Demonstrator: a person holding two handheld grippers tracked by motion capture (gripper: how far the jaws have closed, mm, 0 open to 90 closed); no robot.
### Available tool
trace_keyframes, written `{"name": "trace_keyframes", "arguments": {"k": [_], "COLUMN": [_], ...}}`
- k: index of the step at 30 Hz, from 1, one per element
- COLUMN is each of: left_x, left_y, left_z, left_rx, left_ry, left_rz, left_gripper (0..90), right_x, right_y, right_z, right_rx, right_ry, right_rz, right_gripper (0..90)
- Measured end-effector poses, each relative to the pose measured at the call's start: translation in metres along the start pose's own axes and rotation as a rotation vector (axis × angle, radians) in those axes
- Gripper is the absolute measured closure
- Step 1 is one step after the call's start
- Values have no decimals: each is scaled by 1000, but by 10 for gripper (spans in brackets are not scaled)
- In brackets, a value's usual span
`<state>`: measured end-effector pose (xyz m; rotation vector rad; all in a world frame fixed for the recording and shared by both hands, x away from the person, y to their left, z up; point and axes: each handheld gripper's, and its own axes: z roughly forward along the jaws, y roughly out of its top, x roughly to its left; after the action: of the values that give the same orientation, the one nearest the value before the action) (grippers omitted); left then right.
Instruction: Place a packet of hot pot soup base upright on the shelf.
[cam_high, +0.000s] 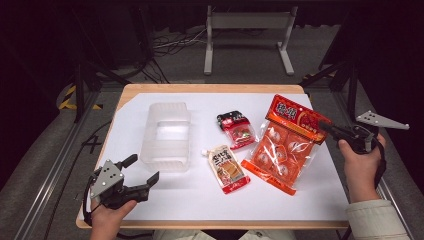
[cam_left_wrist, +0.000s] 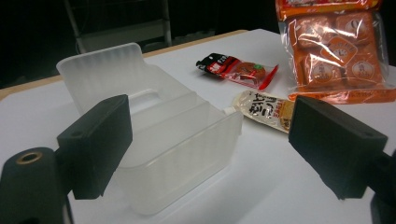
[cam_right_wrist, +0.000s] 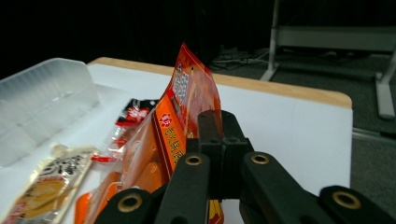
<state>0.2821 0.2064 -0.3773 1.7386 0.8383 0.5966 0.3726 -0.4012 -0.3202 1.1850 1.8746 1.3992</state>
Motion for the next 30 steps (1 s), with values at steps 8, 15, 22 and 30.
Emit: {"name": "trace_keyframes", "arguments": {"k": [8,15,22,30], "left_x": [-5,-11,-18,-30], "left_y": [10,6,2,6], "left_z": [0,15,24,32], "left_rx": [-3,33,-72,-56], "left_ry": [-22,-97,-120,-207], "left_rz": [-34,-22,28,53], "left_gripper": [216,230,191,118], "right_x": [25,48,64,75], "right_y": [18,32,41,48], "right_z": [-12,-23,-30,-36], "right_rx": [-46,-94,-137,-157], "right_ry": [63,125,212,252], "right_rz": [-43,-100,-153,-181], "right_gripper": [900,900,900,900]}}
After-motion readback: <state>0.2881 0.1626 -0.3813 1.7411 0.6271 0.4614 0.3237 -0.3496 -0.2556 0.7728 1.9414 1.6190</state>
